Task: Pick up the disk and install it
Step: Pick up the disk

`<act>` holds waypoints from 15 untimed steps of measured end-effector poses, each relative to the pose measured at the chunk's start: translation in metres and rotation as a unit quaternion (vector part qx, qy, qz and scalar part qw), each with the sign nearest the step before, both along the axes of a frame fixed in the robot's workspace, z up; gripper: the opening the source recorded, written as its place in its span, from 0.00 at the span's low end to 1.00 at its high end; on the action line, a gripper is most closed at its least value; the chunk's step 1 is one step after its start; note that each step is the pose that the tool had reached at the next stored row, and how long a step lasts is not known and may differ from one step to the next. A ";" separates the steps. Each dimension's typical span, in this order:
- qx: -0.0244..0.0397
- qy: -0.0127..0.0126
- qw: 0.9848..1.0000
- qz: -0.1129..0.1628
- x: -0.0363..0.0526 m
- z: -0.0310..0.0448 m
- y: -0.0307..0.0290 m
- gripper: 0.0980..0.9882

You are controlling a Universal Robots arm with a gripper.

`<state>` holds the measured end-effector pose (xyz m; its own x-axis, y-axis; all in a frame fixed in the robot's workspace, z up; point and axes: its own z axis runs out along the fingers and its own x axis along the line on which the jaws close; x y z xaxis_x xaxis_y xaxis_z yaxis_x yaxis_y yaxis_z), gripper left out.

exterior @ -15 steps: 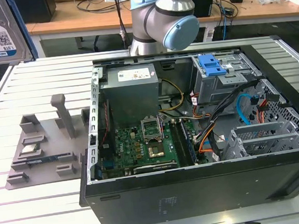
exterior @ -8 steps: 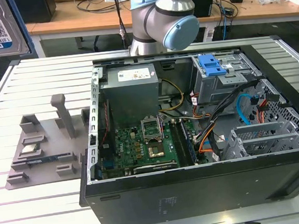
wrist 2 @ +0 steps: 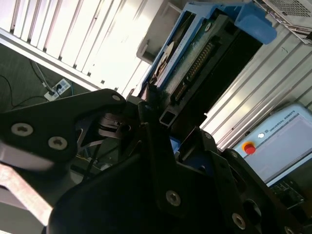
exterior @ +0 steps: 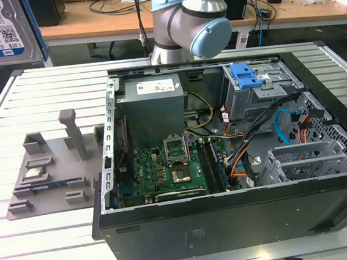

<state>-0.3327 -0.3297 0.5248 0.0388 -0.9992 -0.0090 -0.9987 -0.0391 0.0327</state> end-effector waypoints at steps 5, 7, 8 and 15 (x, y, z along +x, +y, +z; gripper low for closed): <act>0.000 0.000 1.000 0.000 0.0284 0.0000 0.0000 0.30; 0.000 0.001 1.000 0.000 0.0372 0.0000 0.0001 0.30; 0.000 0.001 1.000 0.000 0.0427 0.0000 0.0001 0.30; 0.000 0.001 1.000 0.000 0.0766 -0.0001 0.0001 0.30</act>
